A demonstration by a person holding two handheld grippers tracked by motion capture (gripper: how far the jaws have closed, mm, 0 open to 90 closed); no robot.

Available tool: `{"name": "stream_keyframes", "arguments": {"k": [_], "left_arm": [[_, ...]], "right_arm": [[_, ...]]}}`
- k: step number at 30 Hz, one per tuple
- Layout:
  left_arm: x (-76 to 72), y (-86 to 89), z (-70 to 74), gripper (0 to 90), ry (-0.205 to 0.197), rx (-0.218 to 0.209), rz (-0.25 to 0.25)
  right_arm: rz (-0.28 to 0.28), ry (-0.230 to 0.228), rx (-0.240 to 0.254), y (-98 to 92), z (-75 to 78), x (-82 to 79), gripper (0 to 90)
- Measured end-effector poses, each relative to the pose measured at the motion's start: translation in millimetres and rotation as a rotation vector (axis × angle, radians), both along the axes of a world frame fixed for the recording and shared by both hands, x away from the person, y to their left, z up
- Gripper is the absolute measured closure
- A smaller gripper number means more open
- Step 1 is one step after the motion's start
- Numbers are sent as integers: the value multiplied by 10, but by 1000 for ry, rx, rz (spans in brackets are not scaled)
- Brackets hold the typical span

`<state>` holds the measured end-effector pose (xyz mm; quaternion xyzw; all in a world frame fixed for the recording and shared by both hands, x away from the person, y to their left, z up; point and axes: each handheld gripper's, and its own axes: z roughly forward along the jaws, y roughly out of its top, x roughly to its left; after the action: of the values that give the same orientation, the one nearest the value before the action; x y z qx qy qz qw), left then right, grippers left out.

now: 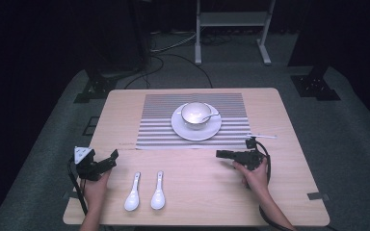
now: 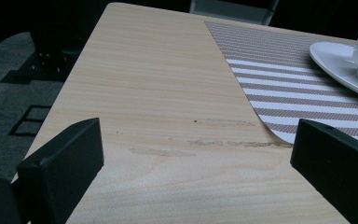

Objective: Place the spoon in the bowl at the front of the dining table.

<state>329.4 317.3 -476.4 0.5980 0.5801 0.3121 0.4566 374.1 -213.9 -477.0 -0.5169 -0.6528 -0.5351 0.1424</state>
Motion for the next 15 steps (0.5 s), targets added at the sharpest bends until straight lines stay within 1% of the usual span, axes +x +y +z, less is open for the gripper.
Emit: {"name": "stream_keyframes", "arguments": {"k": [11, 15], "left_arm": [[0, -2, 0, 13, 0, 1, 1], [0, -4, 0, 13, 0, 3, 1]], "right_arm": [[5, -2, 11, -73, -47, -120, 422], [-3, 4, 27, -127, -82, -174, 422]]}}
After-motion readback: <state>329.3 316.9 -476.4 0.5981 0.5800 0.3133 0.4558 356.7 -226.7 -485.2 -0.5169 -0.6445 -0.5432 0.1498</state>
